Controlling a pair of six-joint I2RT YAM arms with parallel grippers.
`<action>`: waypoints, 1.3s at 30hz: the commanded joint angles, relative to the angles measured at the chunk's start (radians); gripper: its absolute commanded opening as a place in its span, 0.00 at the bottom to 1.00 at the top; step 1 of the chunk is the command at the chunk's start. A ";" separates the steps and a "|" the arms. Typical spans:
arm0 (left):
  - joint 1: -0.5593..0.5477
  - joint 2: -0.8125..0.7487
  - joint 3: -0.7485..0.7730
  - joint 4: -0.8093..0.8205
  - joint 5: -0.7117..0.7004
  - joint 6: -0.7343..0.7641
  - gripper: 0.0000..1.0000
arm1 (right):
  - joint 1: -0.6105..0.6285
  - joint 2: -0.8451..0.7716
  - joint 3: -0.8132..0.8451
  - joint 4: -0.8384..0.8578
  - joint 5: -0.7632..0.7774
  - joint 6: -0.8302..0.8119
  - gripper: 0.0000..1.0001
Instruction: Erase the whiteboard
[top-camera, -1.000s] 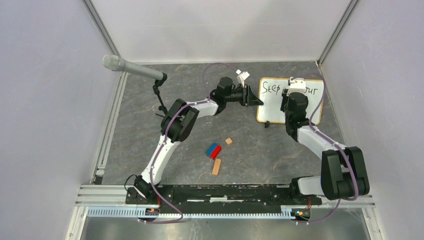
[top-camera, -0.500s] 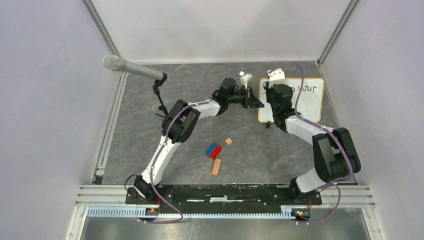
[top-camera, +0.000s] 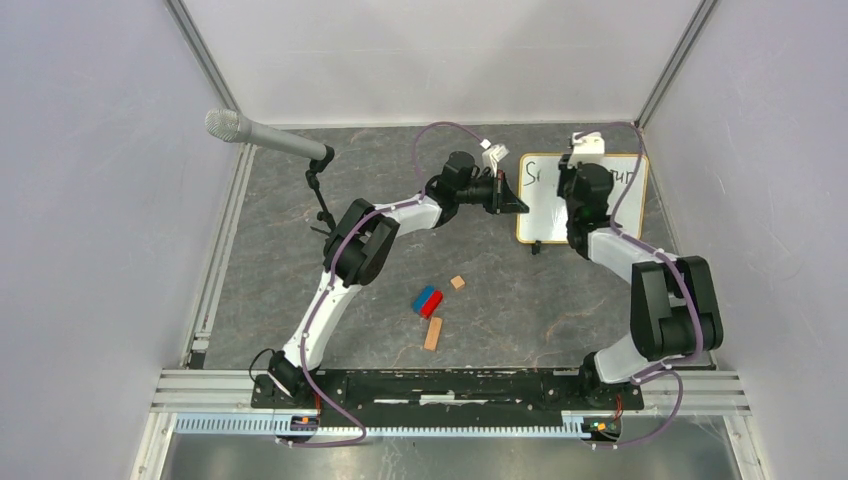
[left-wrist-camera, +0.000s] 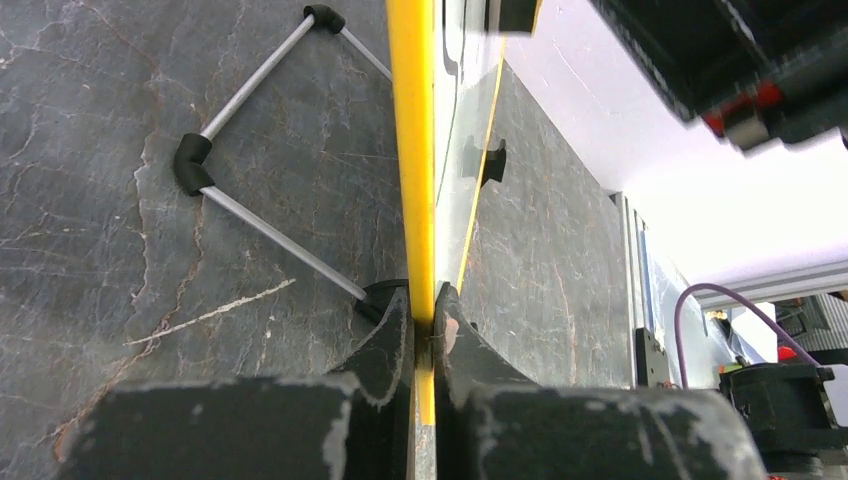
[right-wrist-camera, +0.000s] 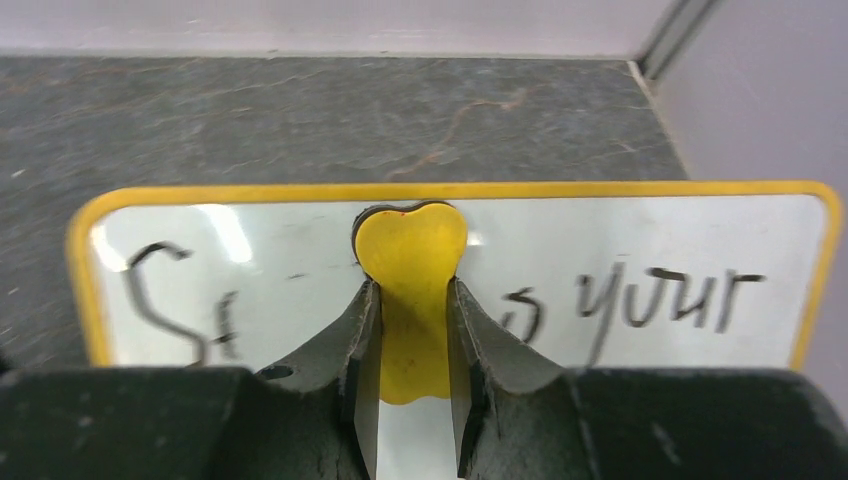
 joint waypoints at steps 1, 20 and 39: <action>-0.001 -0.036 0.026 -0.090 -0.008 0.124 0.02 | -0.111 0.002 -0.017 -0.022 0.013 -0.005 0.08; -0.003 -0.015 0.072 -0.135 0.019 0.130 0.02 | 0.148 0.074 0.078 -0.017 -0.064 -0.040 0.08; -0.003 -0.015 0.082 -0.177 0.025 0.150 0.02 | -0.075 0.003 -0.055 -0.044 0.001 0.041 0.08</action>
